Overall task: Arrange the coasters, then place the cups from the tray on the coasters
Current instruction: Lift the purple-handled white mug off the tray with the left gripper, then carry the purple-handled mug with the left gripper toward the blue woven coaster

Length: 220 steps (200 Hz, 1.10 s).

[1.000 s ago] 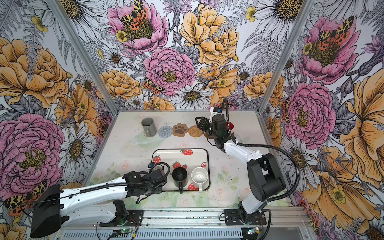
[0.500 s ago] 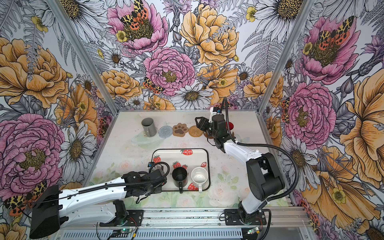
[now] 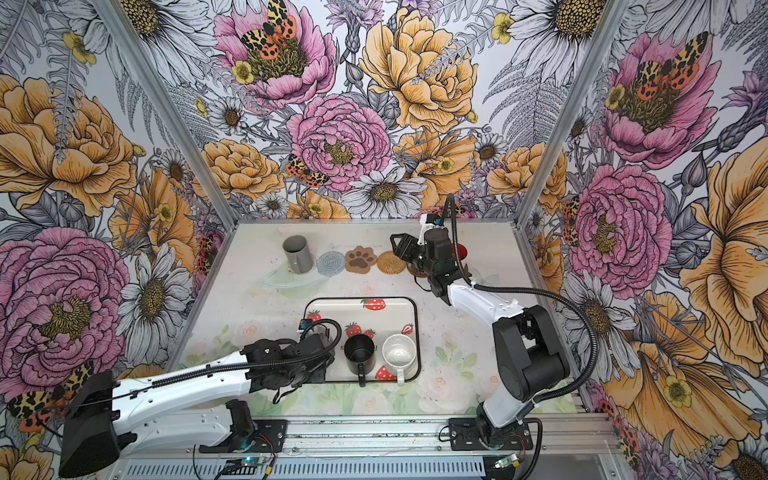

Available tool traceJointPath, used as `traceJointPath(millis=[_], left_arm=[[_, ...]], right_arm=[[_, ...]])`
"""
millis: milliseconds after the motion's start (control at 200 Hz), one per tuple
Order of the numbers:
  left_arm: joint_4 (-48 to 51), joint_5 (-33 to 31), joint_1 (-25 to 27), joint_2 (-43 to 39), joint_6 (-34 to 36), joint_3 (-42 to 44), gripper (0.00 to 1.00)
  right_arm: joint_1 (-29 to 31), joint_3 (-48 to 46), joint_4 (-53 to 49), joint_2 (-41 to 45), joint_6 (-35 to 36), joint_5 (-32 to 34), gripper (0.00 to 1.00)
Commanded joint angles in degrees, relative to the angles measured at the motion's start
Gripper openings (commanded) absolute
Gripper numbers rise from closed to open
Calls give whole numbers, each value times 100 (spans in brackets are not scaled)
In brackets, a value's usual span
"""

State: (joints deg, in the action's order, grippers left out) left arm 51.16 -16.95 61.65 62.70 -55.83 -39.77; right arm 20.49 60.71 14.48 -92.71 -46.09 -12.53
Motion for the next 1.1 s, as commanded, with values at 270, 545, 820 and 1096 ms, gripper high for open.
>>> traceJointPath(millis=[270, 545, 820, 1096], left_arm=[[81, -379, -584, 80, 832, -740, 0], [68, -630, -1193, 449, 1496, -1295, 0], [-32, -669, -1624, 1034, 1980, -1789, 0], [-524, -415, -2062, 1696, 2664, -2409, 0]], right_arm=[[-80, 108, 20, 48, -33, -136, 63], [-104, 53, 28, 130, -8, -171, 63], [-203, -6, 33, 150, -10, -210, 63], [-294, -12, 55, 75, -41, -335, 63]])
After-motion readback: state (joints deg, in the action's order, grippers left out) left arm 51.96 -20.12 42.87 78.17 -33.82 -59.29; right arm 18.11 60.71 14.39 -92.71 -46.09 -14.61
